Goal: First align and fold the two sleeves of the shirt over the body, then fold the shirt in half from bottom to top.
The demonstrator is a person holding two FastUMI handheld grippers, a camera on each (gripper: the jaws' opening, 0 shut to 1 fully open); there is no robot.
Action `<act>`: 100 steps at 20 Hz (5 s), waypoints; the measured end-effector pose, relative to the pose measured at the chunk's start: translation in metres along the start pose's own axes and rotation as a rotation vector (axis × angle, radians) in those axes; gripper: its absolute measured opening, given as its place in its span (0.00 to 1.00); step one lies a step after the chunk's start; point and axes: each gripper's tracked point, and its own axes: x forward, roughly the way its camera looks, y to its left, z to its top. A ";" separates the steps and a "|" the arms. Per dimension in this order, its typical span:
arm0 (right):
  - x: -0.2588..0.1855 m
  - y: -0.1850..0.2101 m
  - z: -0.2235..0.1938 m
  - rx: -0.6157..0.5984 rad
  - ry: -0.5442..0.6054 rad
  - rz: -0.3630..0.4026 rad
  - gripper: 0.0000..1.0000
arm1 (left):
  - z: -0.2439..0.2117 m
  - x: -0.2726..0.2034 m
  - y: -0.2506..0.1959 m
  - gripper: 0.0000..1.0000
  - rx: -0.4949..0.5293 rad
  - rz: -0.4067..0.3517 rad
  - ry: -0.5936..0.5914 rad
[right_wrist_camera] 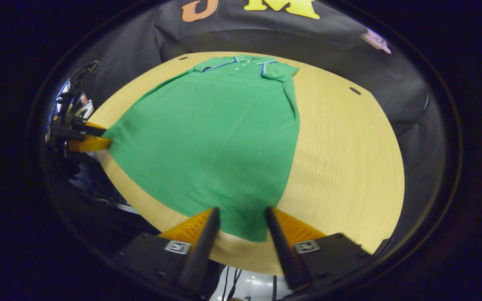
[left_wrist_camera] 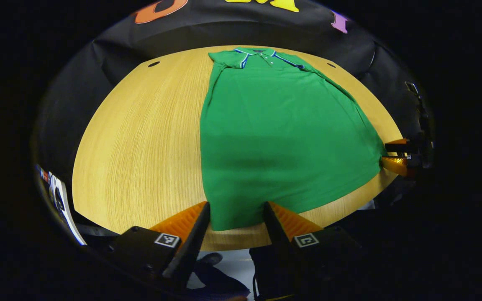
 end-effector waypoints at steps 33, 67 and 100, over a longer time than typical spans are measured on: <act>-0.029 -0.095 0.380 0.268 -0.511 0.113 0.02 | 0.392 -0.024 0.032 0.04 -0.062 -0.103 -0.585; -0.030 -0.106 0.510 0.213 -0.815 -0.207 0.93 | 0.510 -0.040 0.059 1.00 -0.207 0.148 -0.856; -0.213 0.066 0.322 0.192 -0.987 -0.275 0.93 | 0.300 -0.251 0.033 0.98 -0.094 0.158 -1.037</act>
